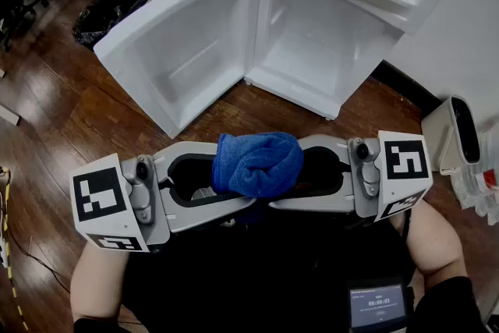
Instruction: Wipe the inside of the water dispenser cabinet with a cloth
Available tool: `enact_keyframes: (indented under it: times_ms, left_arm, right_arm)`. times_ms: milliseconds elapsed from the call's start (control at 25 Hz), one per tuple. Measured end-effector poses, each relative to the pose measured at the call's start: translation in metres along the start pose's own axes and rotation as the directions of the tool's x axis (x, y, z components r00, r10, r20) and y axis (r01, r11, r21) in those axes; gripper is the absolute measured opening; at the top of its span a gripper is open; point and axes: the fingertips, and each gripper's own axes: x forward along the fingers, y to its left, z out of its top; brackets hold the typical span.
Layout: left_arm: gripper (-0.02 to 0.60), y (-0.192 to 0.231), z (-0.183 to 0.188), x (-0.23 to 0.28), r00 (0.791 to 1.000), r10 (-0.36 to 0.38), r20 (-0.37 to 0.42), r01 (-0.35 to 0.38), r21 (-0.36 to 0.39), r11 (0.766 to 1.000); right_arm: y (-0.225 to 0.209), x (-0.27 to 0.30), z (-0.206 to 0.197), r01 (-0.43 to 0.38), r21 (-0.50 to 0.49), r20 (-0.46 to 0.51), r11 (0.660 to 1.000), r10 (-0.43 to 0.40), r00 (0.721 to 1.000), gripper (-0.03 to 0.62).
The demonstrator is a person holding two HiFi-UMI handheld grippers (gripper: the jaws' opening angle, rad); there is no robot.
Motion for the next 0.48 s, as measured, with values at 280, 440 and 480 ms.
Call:
enact_keyframes:
  times_ms: [280,440,480]
  left_arm:
    - [0.170,0.006,-0.005,0.001,0.999,0.045,-0.027,-0.044,0.017,0.999]
    - [0.170,0.011,-0.003,0.000,0.997,0.072,-0.017,-0.072,0.010,0.997]
    - [0.172,0.012,-0.001,0.000,0.997,0.077,-0.004,-0.077,0.003,0.997]
  right_arm:
    - [-0.007,0.001,0.001,0.031,0.024,0.007,0.999,-0.032,0.999,0.195]
    - [-0.015,-0.002,0.003,0.060,0.053,0.029,0.997,-0.062,0.998,0.144]
    - [-0.015,-0.003,0.005,0.060,0.061,0.042,0.996,-0.062,0.997,0.141]
